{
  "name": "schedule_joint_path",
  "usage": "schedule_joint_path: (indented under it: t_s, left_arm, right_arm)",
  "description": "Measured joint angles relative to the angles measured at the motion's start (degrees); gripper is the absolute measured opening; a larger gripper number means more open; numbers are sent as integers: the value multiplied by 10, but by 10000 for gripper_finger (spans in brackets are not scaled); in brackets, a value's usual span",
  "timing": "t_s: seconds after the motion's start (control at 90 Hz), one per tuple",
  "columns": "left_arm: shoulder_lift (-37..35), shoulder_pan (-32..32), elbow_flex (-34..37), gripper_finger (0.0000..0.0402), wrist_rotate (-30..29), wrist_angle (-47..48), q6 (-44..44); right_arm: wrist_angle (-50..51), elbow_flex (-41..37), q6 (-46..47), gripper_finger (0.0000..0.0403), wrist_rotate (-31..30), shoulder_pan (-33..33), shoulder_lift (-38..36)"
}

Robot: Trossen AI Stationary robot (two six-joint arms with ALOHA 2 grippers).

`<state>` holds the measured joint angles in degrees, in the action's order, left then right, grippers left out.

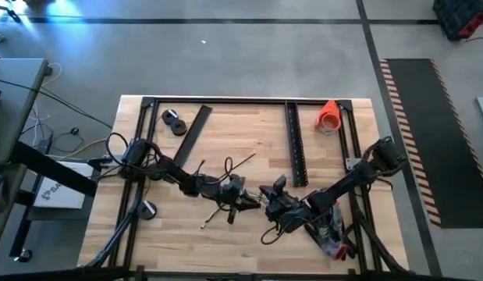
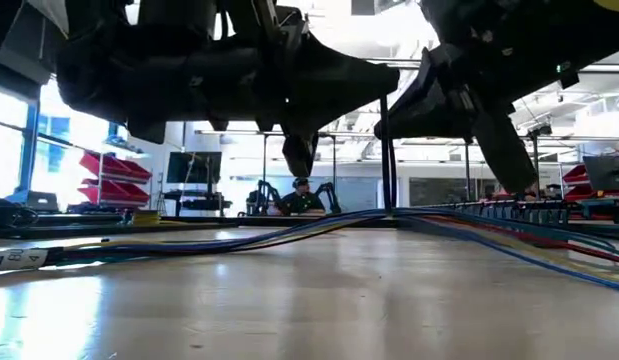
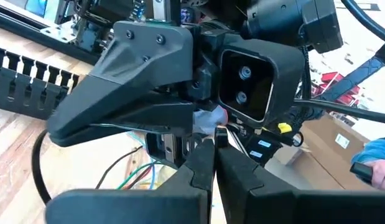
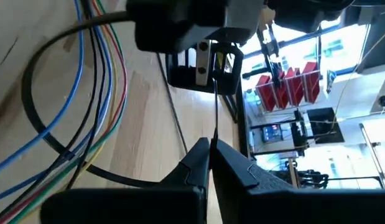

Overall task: Ziptie cables
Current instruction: Wrap the left black zip tie on the cables

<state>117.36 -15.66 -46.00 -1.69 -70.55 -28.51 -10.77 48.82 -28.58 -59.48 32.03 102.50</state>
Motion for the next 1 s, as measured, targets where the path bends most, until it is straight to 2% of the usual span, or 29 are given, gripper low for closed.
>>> schedule_joint_path:
  t_s: [0.389, 0.567, 0.756, 1.0]
  left_arm:
    - [0, 0, 0, 0, -3, -3, -5]
    - [0, 0, -1, 0, -3, -32, -6]
    - [0, 1, -1, 0, -1, -30, -15]
    - [0, 1, -1, 0, 0, -29, -24]
  right_arm:
    - [-39, 0, -33, 0, 0, 0, 0]
    - [-37, 0, -34, 0, -1, 0, 0]
    - [-37, 0, 1, 0, -16, 2, 0]
    - [-40, 0, 1, 0, -28, 4, 0]
